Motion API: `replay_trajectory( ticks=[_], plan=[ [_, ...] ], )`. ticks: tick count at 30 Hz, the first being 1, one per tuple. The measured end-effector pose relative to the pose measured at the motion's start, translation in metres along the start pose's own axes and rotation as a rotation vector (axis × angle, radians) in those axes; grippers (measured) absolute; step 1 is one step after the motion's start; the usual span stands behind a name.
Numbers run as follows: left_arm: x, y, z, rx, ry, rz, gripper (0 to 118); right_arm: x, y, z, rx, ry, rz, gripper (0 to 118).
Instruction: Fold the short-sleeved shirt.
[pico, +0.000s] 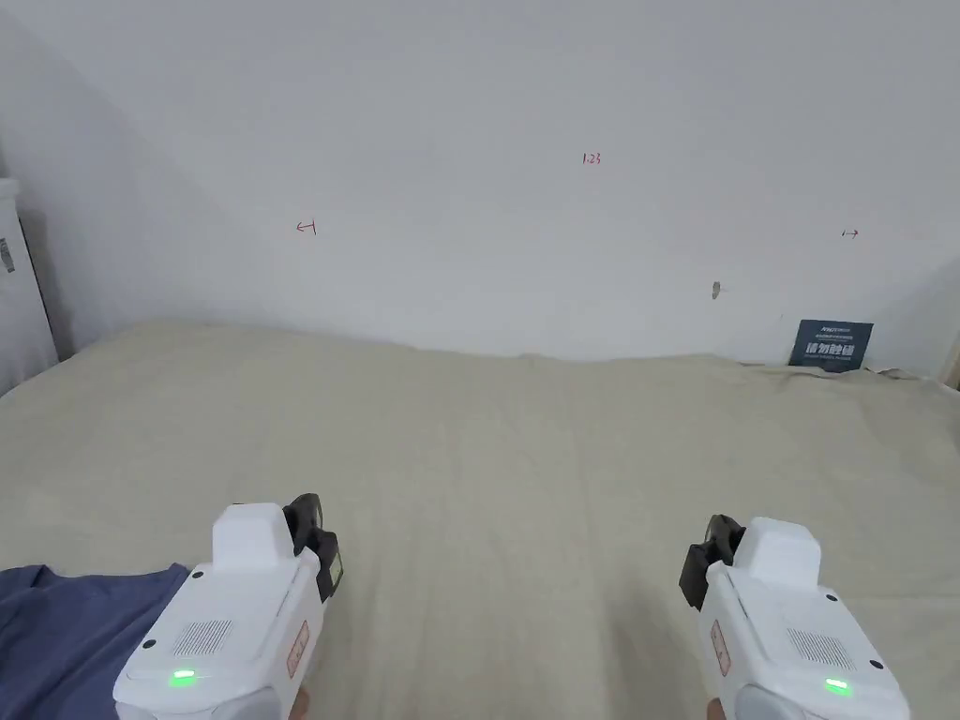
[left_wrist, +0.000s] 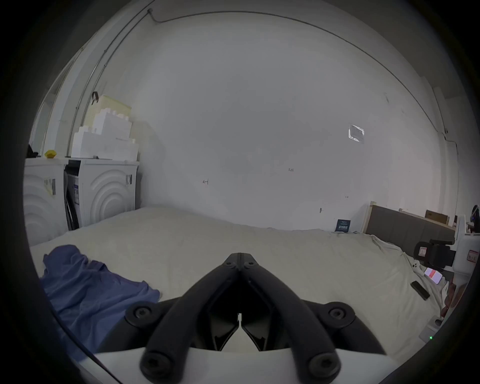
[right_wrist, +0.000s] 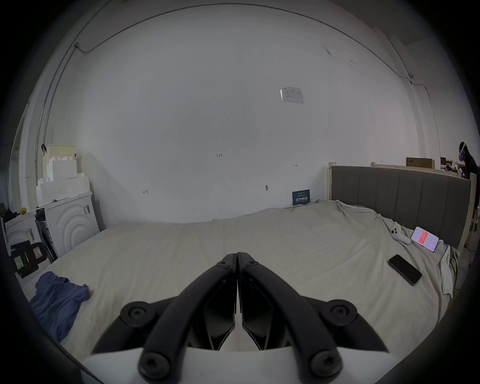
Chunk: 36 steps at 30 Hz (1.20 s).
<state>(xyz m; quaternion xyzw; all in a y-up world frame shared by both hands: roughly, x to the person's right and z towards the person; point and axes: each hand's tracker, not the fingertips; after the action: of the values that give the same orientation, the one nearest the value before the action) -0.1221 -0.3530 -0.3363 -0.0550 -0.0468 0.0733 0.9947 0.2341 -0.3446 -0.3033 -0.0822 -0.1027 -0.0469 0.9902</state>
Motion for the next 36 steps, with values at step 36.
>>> replay_trajectory(
  ticks=[36],
  plan=[
    [-0.200, -0.001, 0.061, -0.347, 0.334, 0.034, 0, -0.228, -0.028, -0.018, -0.051, 0.424, 0.237, 1]
  ],
)
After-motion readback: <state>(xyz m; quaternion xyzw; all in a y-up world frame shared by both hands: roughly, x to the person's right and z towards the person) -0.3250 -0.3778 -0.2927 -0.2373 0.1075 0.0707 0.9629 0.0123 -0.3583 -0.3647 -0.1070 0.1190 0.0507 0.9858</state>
